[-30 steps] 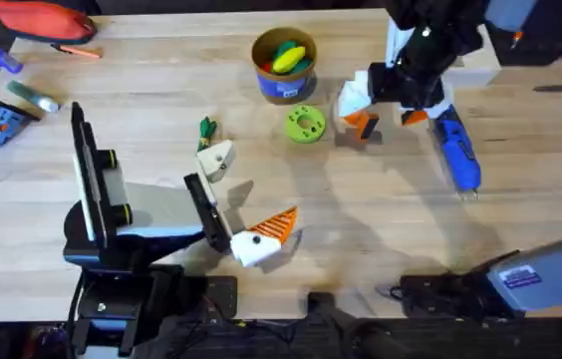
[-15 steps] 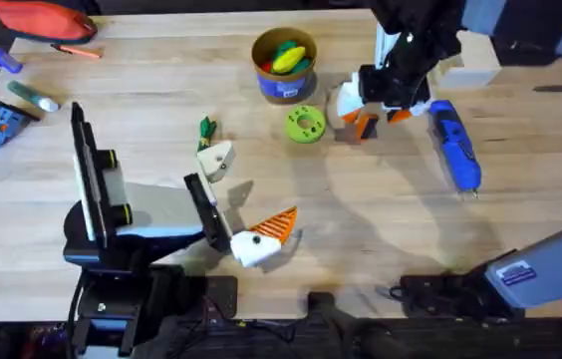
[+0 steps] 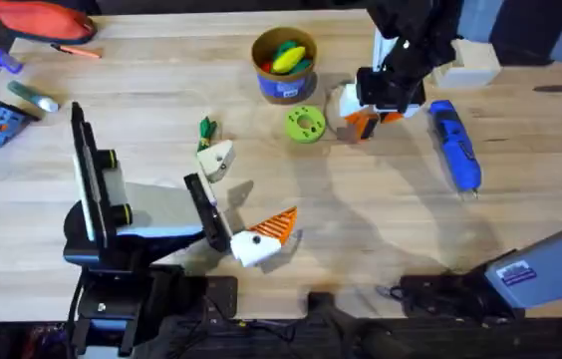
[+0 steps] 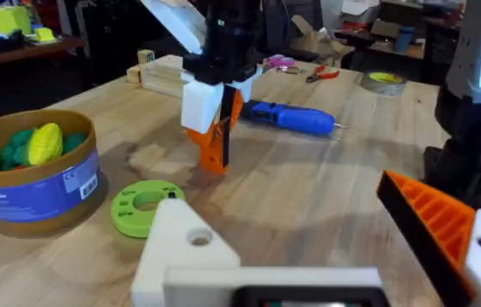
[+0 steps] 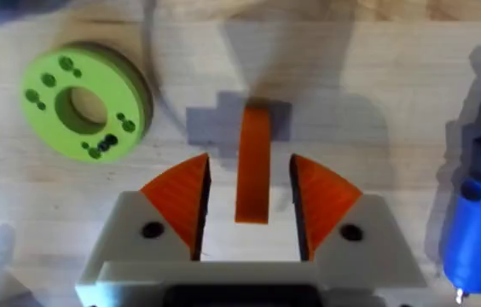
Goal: Pick up the gripper from the table and insert it into the empty holder that is missing its gripper. Then pick up a screw, insert it into the mounting hole, and use the screwdriver to tighten it. Finally, clean up the table by picking up the vegetable and placing it into the bucket.
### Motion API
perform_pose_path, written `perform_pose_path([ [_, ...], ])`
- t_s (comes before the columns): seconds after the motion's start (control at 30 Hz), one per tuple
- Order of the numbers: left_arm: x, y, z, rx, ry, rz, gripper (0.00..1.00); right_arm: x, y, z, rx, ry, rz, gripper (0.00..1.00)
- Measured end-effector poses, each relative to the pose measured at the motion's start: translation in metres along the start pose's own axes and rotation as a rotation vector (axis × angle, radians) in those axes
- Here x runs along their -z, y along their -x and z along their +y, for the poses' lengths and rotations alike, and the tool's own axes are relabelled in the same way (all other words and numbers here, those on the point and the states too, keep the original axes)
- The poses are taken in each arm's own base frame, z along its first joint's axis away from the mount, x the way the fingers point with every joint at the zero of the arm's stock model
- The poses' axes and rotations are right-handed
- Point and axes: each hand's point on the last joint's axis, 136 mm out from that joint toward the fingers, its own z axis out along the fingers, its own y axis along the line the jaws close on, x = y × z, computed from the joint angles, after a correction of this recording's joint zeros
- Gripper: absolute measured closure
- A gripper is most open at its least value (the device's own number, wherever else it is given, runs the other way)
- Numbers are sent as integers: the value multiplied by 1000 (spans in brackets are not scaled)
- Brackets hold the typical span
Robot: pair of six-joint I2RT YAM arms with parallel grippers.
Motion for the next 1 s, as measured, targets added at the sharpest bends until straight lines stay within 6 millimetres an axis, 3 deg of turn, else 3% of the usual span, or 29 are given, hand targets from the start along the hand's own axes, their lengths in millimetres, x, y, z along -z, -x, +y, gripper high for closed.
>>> perform_pose_path([
  [0.2,0,0,0,0,0,0,15,0,-4,-2,1,-7,16,500],
  [0.5,0,0,0,0,0,0,15,0,-4,-2,1,-7,16,680],
  [0.53,0,0,0,0,0,0,15,0,-4,-2,1,-7,16,763],
  [0.83,0,0,0,0,0,0,15,0,-4,-2,1,-7,15,961],
  [1.0,0,0,0,0,0,0,15,0,-4,-2,1,-7,14,988],
])
